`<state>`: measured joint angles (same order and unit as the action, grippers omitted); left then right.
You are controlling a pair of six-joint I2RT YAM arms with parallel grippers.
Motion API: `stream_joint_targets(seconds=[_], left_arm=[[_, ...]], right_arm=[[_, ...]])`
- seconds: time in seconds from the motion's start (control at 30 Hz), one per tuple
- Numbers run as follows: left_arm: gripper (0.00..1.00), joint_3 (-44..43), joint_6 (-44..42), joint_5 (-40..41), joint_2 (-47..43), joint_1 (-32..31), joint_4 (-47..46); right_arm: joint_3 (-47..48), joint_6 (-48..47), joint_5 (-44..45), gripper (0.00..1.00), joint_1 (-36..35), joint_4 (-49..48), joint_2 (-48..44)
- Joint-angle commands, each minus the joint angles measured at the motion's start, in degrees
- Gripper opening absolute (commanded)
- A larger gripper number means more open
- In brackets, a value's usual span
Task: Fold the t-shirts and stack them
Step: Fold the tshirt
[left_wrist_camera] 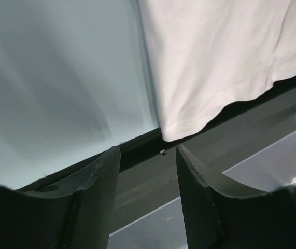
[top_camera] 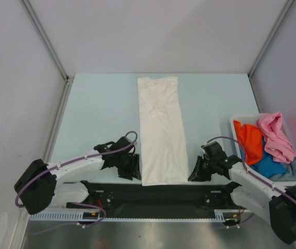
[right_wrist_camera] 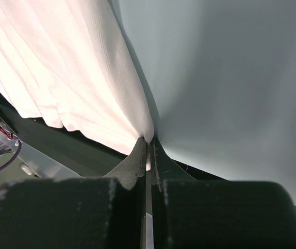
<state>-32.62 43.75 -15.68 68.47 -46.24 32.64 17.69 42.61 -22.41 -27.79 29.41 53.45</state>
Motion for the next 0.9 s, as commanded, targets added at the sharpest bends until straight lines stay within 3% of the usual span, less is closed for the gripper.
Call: stream_joint_targets(seconds=[0.0,0.6,0.63,0.77,0.87], left_arm=[[0.53,0.53,2.04,-2.77,0.88,0.27,-6.01],[0.43,9.5,10.13,-10.86,5.63,0.18,-22.09],[0.41,9.85,10.39,-11.73,5.54,0.18,-22.18],[0.0,10.56,12.23,-9.38,0.03,0.27,-19.73],[0.0,7.59,12.85,-7.0,-3.77,1.32,-16.39]], right_arm=[[0.67,-2.0,0.97,0.0,-0.42,2.58,0.6],[1.29,-1.39,0.27,0.0,-0.6,2.23,0.51],[1.47,-1.39,0.27,0.0,-0.6,2.15,0.51],[3.13,-2.35,-0.43,0.0,-0.6,2.32,0.17],[6.38,-2.88,-0.53,0.0,-0.6,1.36,-1.59]])
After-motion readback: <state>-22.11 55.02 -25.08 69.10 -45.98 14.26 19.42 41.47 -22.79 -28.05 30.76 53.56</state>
